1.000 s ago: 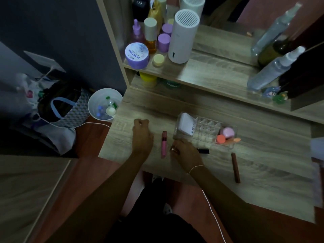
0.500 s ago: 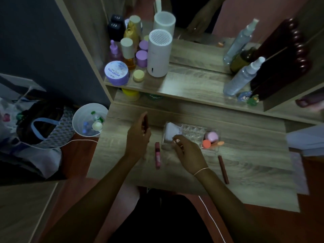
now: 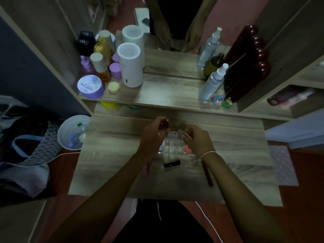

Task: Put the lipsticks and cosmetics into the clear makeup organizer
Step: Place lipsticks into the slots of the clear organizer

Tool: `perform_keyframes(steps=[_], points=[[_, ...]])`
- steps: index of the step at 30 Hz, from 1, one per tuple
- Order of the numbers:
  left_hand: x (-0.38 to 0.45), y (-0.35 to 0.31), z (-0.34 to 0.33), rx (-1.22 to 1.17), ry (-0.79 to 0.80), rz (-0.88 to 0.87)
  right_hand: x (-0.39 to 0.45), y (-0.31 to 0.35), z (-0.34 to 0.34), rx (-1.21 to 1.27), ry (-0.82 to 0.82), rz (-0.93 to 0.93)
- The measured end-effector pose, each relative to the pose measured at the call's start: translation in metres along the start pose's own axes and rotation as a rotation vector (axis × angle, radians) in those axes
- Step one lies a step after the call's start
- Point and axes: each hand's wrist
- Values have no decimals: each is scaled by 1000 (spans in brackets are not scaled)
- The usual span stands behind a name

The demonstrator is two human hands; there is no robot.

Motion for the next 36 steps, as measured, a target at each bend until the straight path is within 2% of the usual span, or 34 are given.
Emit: perform_keyframes(steps=[13, 22, 27, 36], points=[[0, 13, -15, 71, 131, -4, 16, 16, -10, -191, 81, 3], [-3, 18, -19, 173, 225, 31, 18, 20, -15, -352, 55, 10], [-4, 19, -19, 167, 228, 69, 21, 25, -17, -274, 110, -17], [-3, 21, -21, 178, 259, 100, 27, 25, -23, -200, 42, 36]])
Point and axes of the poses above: each hand's wrist, its own x-axis towards the middle knuckle, its own z-axis out of the back of the hand, y = z × x, and after that the axes turned 14 degrees about -z, right-handed
